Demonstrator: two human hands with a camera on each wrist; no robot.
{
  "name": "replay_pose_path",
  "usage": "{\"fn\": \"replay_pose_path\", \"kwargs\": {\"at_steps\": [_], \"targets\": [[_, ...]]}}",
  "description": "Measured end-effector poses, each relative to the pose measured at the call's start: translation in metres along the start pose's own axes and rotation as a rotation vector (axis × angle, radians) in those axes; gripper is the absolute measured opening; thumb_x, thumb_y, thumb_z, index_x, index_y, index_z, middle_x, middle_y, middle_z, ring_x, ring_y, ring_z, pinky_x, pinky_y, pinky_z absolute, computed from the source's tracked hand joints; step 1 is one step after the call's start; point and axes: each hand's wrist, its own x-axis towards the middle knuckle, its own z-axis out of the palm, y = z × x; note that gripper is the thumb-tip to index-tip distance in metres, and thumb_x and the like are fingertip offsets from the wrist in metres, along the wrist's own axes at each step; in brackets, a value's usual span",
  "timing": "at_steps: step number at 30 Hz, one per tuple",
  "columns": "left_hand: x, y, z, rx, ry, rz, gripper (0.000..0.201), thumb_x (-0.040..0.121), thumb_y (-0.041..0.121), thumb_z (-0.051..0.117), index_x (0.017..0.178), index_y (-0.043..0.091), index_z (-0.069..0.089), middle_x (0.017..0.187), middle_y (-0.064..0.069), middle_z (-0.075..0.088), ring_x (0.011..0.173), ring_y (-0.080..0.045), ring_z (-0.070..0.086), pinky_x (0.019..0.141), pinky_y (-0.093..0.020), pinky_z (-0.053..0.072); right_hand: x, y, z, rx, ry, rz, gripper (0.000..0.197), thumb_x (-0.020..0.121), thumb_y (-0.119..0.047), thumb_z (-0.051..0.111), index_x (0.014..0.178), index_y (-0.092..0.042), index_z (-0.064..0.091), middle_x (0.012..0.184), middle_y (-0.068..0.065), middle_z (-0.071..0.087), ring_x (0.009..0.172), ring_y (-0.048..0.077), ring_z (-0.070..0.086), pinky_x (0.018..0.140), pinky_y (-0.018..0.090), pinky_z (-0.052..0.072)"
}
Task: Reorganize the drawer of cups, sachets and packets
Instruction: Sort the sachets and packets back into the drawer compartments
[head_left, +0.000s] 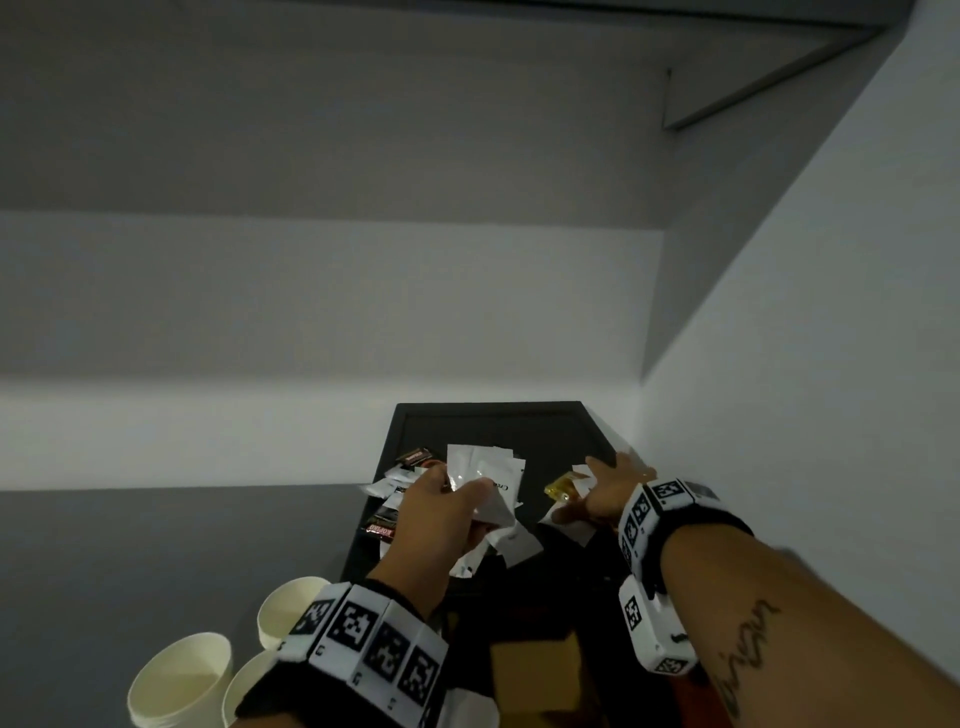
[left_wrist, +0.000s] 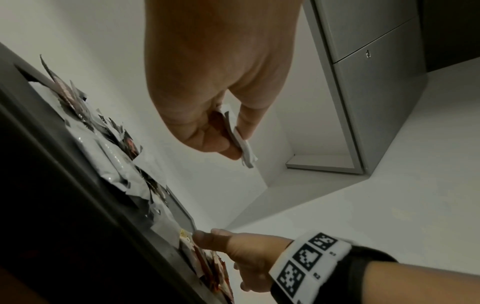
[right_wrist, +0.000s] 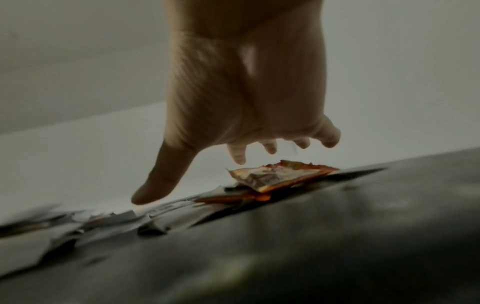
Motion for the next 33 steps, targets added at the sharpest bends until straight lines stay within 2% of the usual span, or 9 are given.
{"fn": "replay_pose_path", "kwargs": {"at_steps": [2, 7, 10, 12, 14, 18, 23, 27, 33], "targets": [[0.001, -0.002, 0.0, -0.013, -0.008, 0.004, 0.016, 0.088, 0.004, 0.059, 0.104, 0.0, 0.06, 0.101, -0.022, 0.066, 0.082, -0.026, 0.067, 0.068, -0.031, 0.058, 0.006, -0.002, 0.002, -0.019, 0.01, -0.021, 0.083, 0.088, -0.057, 0.051, 0.15, -0.027, 0.004, 0.157, 0.013, 0.003, 0.144, 0.034, 0.007, 0.116, 0.047, 0.014], [0.003, -0.006, 0.0, -0.021, -0.011, -0.007, 0.01, 0.089, 0.003, 0.056, 0.094, 0.01, 0.061, 0.091, -0.014, 0.066, 0.073, -0.017, 0.063, 0.052, -0.018, 0.05, 0.02, -0.003, 0.007, 0.02, -0.077, -0.049, 0.087, 0.086, -0.045, 0.061, 0.15, -0.02, 0.008, 0.154, 0.015, 0.014, 0.14, 0.033, 0.023, 0.112, 0.038, 0.024], [0.005, -0.009, 0.001, -0.009, -0.008, -0.036, 0.01, 0.089, 0.005, 0.057, 0.098, 0.007, 0.061, 0.091, -0.013, 0.065, 0.07, -0.014, 0.06, 0.046, -0.015, 0.046, 0.016, -0.005, 0.012, 0.01, -0.104, -0.134, 0.093, 0.075, -0.059, 0.065, 0.148, -0.02, 0.022, 0.153, 0.014, 0.021, 0.14, 0.035, 0.024, 0.113, 0.041, 0.02], [0.005, -0.011, 0.001, 0.002, -0.008, -0.042, 0.007, 0.089, 0.006, 0.058, 0.095, 0.007, 0.061, 0.087, -0.011, 0.065, 0.067, -0.013, 0.06, 0.046, -0.016, 0.045, 0.014, -0.004, 0.011, 0.052, -0.129, -0.159, 0.101, 0.059, -0.072, 0.066, 0.142, -0.025, 0.034, 0.146, 0.011, 0.037, 0.13, 0.032, 0.041, 0.11, 0.042, 0.033], [0.004, -0.014, 0.001, 0.022, -0.004, -0.042, 0.004, 0.089, 0.006, 0.059, 0.09, 0.009, 0.061, 0.08, -0.009, 0.064, 0.063, -0.013, 0.058, 0.046, -0.018, 0.043, 0.008, -0.002, 0.01, 0.07, -0.119, -0.177, 0.087, 0.065, -0.068, 0.066, 0.136, -0.025, 0.041, 0.135, 0.007, 0.049, 0.118, 0.027, 0.052, 0.102, 0.038, 0.042], [0.002, -0.016, 0.001, 0.044, -0.008, -0.066, 0.002, 0.089, 0.007, 0.059, 0.087, 0.008, 0.059, 0.075, -0.009, 0.062, 0.06, -0.017, 0.052, 0.052, -0.025, 0.04, 0.0, 0.005, 0.025, 0.028, 0.007, -0.188, 0.057, 0.087, -0.049, 0.054, 0.137, -0.026, 0.04, 0.137, 0.009, 0.042, 0.123, 0.031, 0.045, 0.104, 0.041, 0.037], [-0.006, -0.018, -0.002, 0.008, -0.019, -0.12, 0.006, 0.09, 0.007, 0.058, 0.095, 0.01, 0.059, 0.086, -0.01, 0.064, 0.069, -0.018, 0.058, 0.06, -0.027, 0.047, -0.02, 0.011, 0.047, 0.121, 0.157, -0.144, 0.049, 0.088, -0.04, 0.049, 0.135, -0.029, 0.043, 0.137, 0.007, 0.043, 0.126, 0.033, 0.038, 0.104, 0.045, 0.037], [-0.016, -0.019, -0.001, -0.015, -0.024, -0.133, 0.006, 0.09, 0.006, 0.057, 0.092, 0.012, 0.058, 0.085, -0.008, 0.063, 0.07, -0.017, 0.058, 0.059, -0.026, 0.047, -0.035, 0.006, 0.058, 0.136, 0.333, -0.173, 0.029, 0.087, -0.034, 0.044, 0.107, -0.018, 0.06, 0.111, 0.007, 0.061, 0.105, 0.029, 0.055, 0.093, 0.038, 0.044], [-0.027, -0.02, -0.005, -0.02, -0.031, -0.129, 0.01, 0.09, 0.006, 0.057, 0.09, 0.015, 0.06, 0.086, -0.009, 0.065, 0.07, -0.018, 0.059, 0.054, -0.024, 0.047, -0.048, 0.006, 0.054, 0.19, 0.449, -0.218, 0.018, 0.091, -0.023, 0.047, 0.093, -0.012, 0.061, 0.093, 0.003, 0.064, 0.082, 0.017, 0.059, 0.074, 0.024, 0.044]]}}
